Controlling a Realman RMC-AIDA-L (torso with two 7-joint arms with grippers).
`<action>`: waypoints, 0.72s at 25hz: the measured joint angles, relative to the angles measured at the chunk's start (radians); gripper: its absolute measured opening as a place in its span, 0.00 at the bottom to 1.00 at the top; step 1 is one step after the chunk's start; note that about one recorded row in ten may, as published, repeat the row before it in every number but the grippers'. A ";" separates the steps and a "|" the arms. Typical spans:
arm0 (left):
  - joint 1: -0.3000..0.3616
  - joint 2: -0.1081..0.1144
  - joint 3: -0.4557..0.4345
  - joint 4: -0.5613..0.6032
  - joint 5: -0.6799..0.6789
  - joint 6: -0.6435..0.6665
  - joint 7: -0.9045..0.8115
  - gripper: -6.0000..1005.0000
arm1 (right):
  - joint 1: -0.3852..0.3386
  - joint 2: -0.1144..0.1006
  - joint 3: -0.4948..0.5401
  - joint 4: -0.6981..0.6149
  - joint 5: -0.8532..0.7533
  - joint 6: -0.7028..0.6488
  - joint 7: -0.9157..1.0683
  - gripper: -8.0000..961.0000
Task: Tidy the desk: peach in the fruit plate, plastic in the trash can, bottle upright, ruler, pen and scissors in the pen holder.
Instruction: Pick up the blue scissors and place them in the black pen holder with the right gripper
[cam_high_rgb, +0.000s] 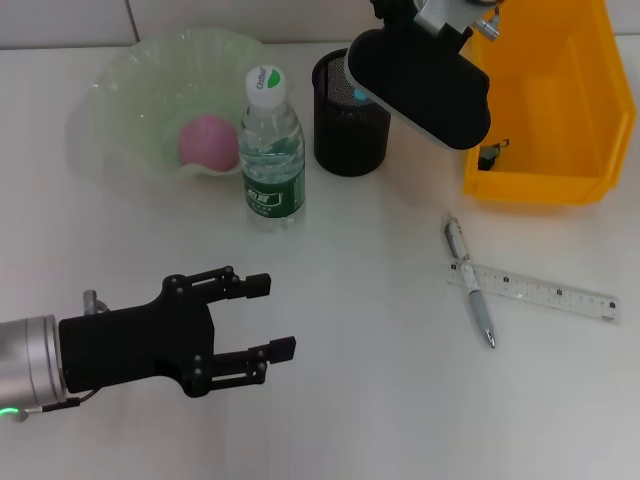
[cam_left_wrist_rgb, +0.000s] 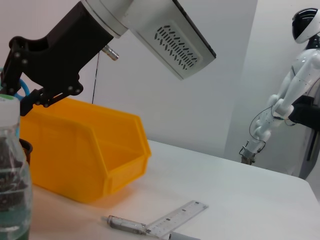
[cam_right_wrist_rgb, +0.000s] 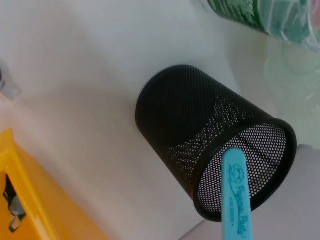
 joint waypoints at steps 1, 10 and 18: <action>0.000 0.000 0.000 0.000 0.000 0.001 -0.001 0.78 | 0.002 0.000 0.000 0.003 0.000 0.000 0.000 0.26; -0.009 0.000 0.001 0.000 0.000 0.001 0.001 0.78 | 0.029 0.002 -0.014 0.056 0.000 0.033 0.000 0.26; -0.012 0.000 -0.005 -0.001 0.000 0.001 0.002 0.78 | 0.063 0.010 -0.021 0.092 0.000 0.054 0.000 0.26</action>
